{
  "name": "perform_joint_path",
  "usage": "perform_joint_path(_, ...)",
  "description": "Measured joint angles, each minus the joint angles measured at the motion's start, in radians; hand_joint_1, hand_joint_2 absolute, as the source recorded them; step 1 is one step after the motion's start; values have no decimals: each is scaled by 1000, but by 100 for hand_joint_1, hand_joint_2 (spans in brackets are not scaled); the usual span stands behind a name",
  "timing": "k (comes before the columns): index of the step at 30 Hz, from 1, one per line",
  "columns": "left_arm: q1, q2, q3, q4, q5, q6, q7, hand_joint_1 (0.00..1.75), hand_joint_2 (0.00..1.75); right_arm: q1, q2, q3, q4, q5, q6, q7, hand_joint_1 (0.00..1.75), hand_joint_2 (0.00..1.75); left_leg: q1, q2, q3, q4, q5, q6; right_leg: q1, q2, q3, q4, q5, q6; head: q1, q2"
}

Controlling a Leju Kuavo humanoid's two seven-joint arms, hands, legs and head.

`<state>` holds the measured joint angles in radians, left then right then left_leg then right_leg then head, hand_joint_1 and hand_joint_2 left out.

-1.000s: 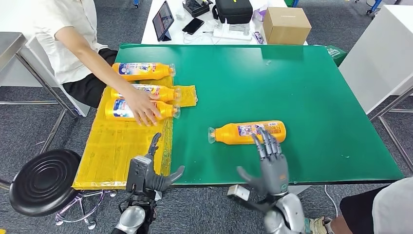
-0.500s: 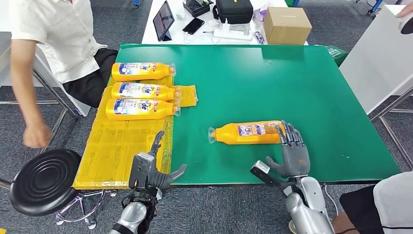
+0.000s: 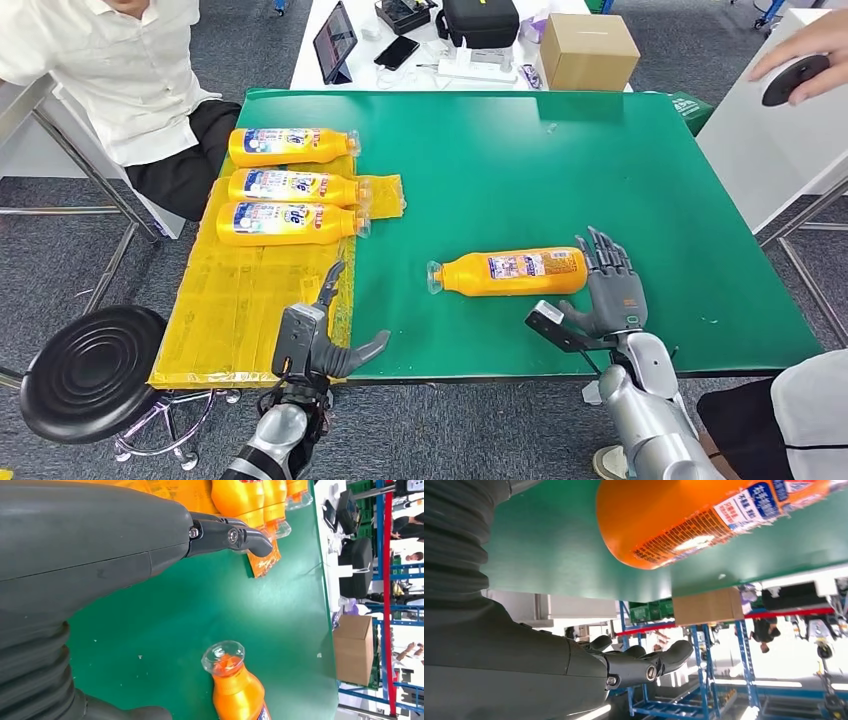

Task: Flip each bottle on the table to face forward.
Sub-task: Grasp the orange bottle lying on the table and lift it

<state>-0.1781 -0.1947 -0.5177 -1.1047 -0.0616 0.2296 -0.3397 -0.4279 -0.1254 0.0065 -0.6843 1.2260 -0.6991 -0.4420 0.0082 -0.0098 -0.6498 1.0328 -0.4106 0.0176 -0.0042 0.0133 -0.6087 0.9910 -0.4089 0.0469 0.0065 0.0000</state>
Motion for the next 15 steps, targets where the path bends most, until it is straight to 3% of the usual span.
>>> perform_joint_path(7,-31,-12,-27,26,15,-17,5,0,175,-113,-14,64,151,28,55,53,0,175,0,-1,0,0,1,1,0,0,0,0,1,1,0,0)
perform_joint_path(15,-49,-14,-35,39,31,-23,14,0,175,-137,3,87,228,-5,97,46,0,175,0,-1,0,0,1,1,0,0,0,0,1,1,0,0)
